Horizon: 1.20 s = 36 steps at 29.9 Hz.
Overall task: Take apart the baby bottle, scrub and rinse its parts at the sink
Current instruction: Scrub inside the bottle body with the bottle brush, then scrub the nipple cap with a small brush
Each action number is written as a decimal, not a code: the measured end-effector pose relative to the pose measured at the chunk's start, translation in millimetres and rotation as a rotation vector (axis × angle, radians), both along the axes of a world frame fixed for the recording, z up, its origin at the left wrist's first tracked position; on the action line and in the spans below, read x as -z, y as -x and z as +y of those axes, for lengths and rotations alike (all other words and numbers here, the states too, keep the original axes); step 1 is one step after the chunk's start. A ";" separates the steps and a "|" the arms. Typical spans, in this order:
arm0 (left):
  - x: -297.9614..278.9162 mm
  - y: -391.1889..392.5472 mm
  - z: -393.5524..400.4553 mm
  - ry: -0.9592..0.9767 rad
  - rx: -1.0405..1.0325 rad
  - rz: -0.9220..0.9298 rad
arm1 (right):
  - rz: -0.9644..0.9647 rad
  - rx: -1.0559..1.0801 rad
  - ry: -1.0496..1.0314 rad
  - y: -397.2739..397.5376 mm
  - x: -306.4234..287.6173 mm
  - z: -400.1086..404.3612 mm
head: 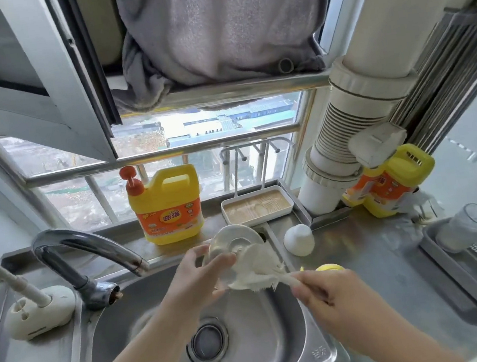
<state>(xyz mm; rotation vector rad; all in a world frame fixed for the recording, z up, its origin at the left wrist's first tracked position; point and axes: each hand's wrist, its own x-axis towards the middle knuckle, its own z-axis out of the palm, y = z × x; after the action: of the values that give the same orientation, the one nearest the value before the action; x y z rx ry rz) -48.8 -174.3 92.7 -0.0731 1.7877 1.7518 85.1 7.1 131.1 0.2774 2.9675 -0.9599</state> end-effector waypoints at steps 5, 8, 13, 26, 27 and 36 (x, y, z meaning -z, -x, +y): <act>31.2 -0.9 28.4 0.032 0.083 -0.097 | -0.091 0.211 -0.108 -8.8 25.7 36.2; 45.0 5.1 49.2 0.005 0.111 -0.168 | -0.116 0.265 -0.001 -5.7 24.5 59.7; 64.8 14.0 87.7 -0.022 0.163 -0.217 | -0.101 0.385 0.032 4.7 33.4 103.7; 102.2 33.0 182.8 0.174 0.228 -0.221 | -0.167 0.441 0.106 14.9 76.0 173.6; 102.2 33.9 184.4 0.195 0.241 -0.201 | -0.174 0.439 0.122 15.8 78.1 176.6; 103.5 26.0 183.3 0.143 0.276 -0.182 | -0.198 0.419 0.205 26.8 90.5 186.3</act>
<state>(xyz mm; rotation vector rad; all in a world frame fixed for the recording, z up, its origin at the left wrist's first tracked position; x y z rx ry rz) -74.9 9.0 -10.8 -0.0410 1.6986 1.3785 58.3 193.4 40.6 0.9532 2.6528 -1.1787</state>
